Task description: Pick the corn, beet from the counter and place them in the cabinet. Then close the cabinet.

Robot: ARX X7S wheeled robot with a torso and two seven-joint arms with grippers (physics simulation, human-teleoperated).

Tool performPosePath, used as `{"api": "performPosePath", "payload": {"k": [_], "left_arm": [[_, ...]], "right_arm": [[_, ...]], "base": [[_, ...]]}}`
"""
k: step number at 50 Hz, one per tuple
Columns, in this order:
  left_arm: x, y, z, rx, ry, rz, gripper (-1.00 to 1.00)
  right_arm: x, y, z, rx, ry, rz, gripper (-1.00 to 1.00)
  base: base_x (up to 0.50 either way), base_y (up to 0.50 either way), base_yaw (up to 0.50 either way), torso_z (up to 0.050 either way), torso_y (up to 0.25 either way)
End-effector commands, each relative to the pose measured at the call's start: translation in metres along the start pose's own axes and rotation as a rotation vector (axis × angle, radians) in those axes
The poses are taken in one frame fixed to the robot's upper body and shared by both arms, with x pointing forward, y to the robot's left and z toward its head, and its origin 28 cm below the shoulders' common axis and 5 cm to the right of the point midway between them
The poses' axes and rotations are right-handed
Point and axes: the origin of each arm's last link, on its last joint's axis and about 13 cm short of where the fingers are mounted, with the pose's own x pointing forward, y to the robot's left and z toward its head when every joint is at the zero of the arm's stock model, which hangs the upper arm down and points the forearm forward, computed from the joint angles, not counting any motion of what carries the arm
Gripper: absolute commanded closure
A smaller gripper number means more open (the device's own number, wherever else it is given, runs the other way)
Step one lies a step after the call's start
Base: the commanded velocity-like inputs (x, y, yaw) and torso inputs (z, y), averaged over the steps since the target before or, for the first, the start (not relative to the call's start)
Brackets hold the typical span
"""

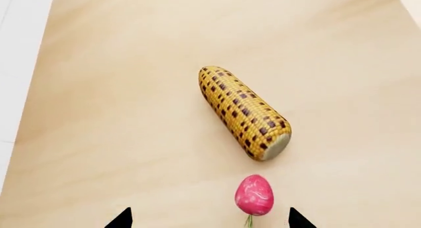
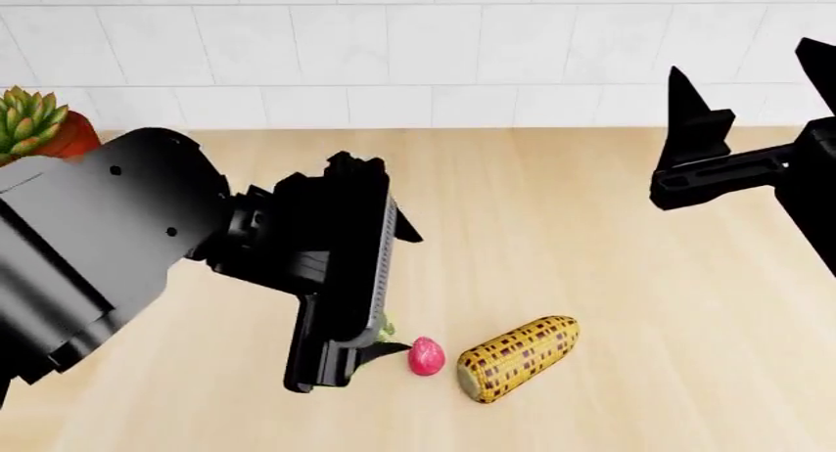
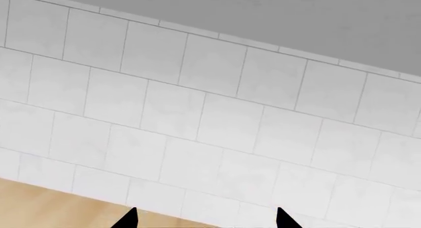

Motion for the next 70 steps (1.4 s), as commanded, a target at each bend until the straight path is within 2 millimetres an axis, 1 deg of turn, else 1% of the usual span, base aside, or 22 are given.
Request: {"api": "performPosePath", "payload": {"k": [1, 11, 26, 37, 48, 65, 66, 70], "left_arm": [[0.008, -0.004, -0.013, -0.013, 0.127, -0.086, -1.00], [0.016, -0.003, -0.020, -0.025, 0.226, -0.130, -1.00], [0.029, 0.002, -0.030, -0.084, 0.283, -0.141, -1.00], [0.034, 0.005, -0.040, -0.134, 0.328, -0.149, -1.00], [0.042, 0.006, -0.049, -0.162, 0.334, -0.151, -1.00], [0.048, 0.005, -0.056, -0.149, 0.347, -0.181, -1.00], [0.047, 0.005, -0.055, -0.148, 0.347, -0.181, 1.00], [0.046, 0.004, -0.052, -0.135, 0.347, -0.177, 1.00]], "right_arm": [[0.001, -0.001, -0.001, -0.001, 0.006, -0.013, -1.00], [0.003, 0.000, -0.002, -0.001, 0.009, -0.016, -1.00], [0.002, -0.001, -0.005, -0.009, 0.021, -0.023, -1.00], [0.003, -0.001, -0.006, -0.012, 0.026, -0.027, -1.00], [0.003, -0.001, -0.010, -0.008, 0.032, -0.030, -1.00], [0.004, 0.000, -0.013, -0.004, 0.038, -0.032, -1.00], [0.004, 0.000, -0.014, -0.004, 0.039, -0.032, -1.00], [0.005, 0.000, -0.014, -0.003, 0.039, -0.034, -1.00]], "base": [[0.00, 0.00, 0.00, 0.000, 0.000], [0.00, 0.00, 0.00, 0.000, 0.000], [0.00, 0.00, 0.00, 0.000, 0.000], [0.00, 0.00, 0.00, 0.000, 0.000], [0.00, 0.00, 0.00, 0.000, 0.000], [0.00, 0.00, 0.00, 0.000, -0.002], [0.00, 0.00, 0.00, 0.000, -0.011], [0.00, 0.00, 0.00, 0.000, -0.003]]}}
